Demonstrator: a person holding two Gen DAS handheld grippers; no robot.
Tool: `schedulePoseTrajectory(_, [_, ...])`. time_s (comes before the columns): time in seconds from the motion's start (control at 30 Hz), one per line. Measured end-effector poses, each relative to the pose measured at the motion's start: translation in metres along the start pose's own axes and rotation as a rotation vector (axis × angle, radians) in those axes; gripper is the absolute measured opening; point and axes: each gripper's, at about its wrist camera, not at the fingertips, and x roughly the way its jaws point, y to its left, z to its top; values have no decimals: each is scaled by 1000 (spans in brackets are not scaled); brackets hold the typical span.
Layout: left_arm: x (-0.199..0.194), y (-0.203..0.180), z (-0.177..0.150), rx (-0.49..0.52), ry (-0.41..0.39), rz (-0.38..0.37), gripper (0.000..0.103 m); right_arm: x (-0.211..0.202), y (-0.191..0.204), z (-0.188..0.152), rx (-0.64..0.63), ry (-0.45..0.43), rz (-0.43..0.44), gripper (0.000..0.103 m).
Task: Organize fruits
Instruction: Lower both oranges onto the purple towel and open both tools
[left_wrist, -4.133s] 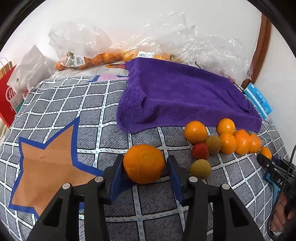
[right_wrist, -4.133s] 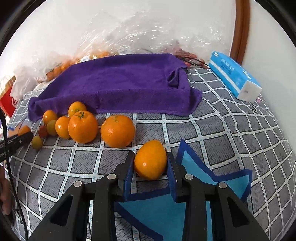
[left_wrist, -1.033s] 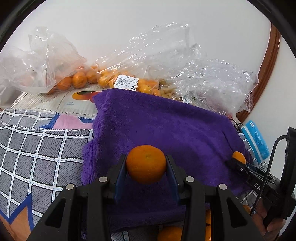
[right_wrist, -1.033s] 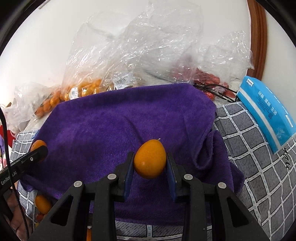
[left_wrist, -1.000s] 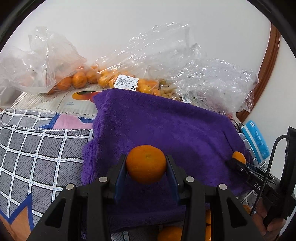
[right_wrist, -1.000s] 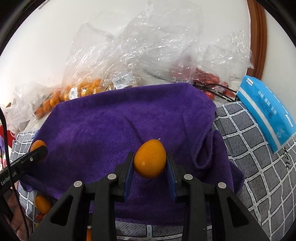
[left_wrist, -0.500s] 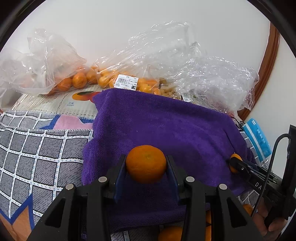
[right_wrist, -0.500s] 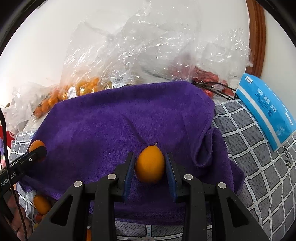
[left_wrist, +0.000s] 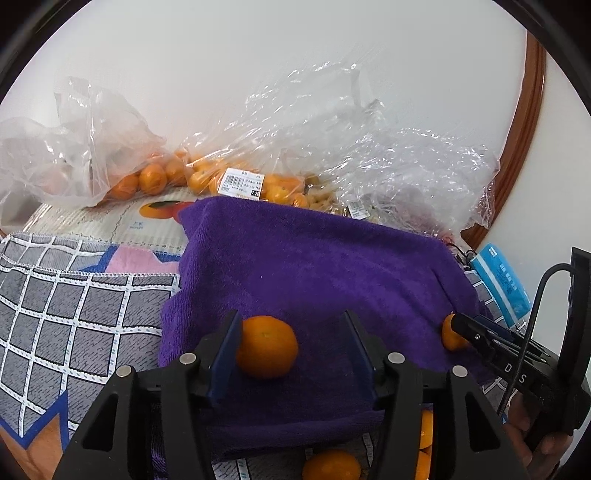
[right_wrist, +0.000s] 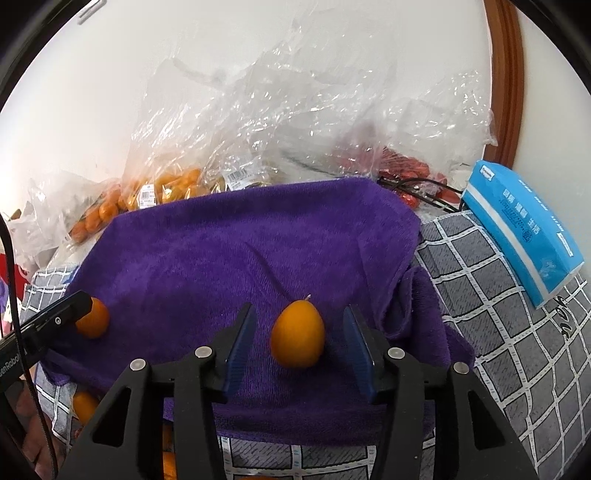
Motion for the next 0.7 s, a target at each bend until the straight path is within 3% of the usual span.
schedulePoseTrajectory(0.47, [-11,-2,0,8,-43,26,62,-27,8,0,-22,-102,-14,51])
schedulePoseTrajectory(0.7, [-19,-2,0,9,-75,33,64,-34,10,0,-22,-105,-13,51])
